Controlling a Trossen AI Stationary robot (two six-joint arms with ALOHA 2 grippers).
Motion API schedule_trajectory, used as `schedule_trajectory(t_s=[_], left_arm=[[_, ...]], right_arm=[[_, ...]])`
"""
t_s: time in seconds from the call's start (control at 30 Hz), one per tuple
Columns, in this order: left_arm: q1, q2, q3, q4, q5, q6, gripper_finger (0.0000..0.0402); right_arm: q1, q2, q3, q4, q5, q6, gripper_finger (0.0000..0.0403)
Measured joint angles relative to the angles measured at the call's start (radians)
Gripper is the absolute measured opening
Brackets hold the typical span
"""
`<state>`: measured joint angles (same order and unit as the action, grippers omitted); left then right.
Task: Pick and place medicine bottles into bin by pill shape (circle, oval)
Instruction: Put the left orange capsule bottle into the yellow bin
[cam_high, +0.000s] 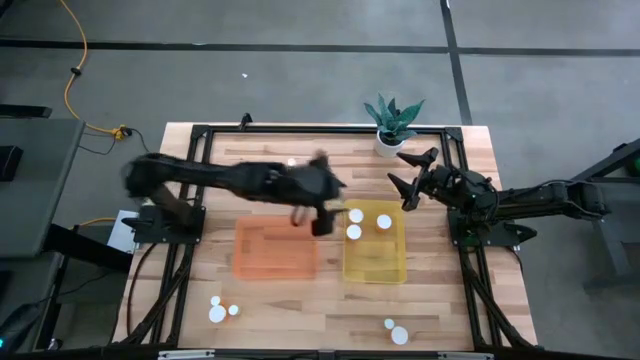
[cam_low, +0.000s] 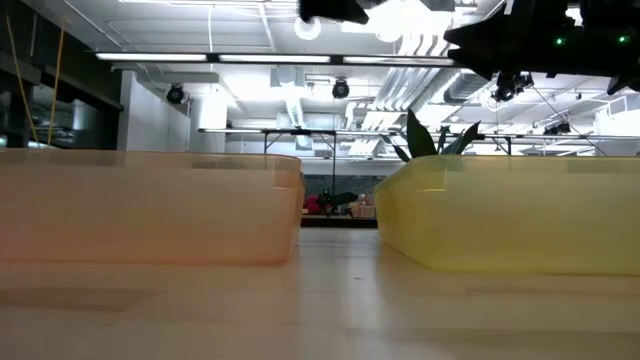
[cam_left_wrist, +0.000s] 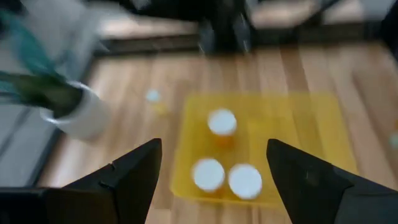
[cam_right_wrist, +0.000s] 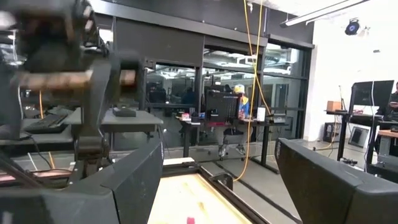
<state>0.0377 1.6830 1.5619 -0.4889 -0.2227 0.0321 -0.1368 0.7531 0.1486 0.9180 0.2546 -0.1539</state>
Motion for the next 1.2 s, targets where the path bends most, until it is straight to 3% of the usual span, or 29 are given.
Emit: schedule_trajectory(t_s=[0.37, 0.53, 0.73, 1.2], left_arm=[[-0.025, -0.606, -0.804, 0.738, -0.030, -0.072, 0.0280], [-0.028, -0.784, -1.048, 0.951, -0.028, -0.081, 0.0280], [-0.017, -0.875, -1.105, 0.975, -0.052, -0.046, 0.0280], [-0.018, -0.870, -1.105, 0.967, -0.077, -0.039, 0.0280]], right_arm=[[0.000, 0.000, 0.000, -0.004, -0.001, 0.018, 0.0301], [0.000, 0.000, 0.000, -0.004, -0.001, 0.018, 0.0301], [0.000, 0.000, 0.000, -0.004, -0.001, 0.016, 0.0301], [0.000, 0.000, 0.000, -0.004, -0.001, 0.016, 0.0301]])
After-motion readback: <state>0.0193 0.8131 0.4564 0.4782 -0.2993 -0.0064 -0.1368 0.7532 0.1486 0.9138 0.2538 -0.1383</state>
